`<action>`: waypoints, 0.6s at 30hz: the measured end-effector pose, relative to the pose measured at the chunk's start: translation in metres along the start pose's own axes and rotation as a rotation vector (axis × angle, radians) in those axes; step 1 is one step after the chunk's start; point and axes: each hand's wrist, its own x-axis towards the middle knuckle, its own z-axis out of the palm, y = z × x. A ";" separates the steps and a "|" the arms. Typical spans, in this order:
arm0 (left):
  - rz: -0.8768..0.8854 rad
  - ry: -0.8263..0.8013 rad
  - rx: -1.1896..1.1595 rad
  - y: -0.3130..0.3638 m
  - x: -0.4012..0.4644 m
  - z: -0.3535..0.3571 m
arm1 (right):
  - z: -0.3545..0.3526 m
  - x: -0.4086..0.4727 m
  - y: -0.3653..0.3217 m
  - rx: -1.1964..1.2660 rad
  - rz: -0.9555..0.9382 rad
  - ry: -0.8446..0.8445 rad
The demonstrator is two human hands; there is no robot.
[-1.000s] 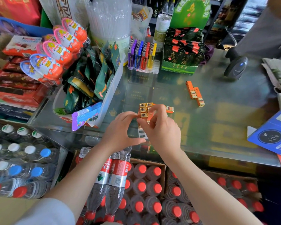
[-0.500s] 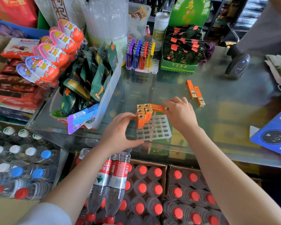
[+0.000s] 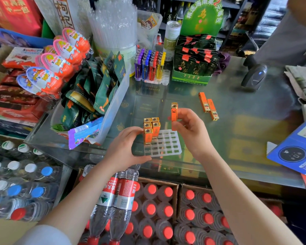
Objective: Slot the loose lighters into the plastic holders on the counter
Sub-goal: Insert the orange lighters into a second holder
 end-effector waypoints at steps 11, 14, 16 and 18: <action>-0.012 -0.013 0.006 0.001 0.001 -0.001 | 0.013 -0.022 0.000 -0.130 -0.114 0.045; -0.007 -0.007 0.009 0.001 0.001 -0.001 | 0.021 -0.026 0.007 -0.095 -0.011 0.100; -0.003 0.004 0.007 0.001 0.001 -0.001 | 0.027 -0.027 0.012 -0.123 -0.001 0.105; 0.005 0.014 0.005 0.000 0.001 0.000 | 0.031 -0.026 0.015 -0.134 0.007 0.102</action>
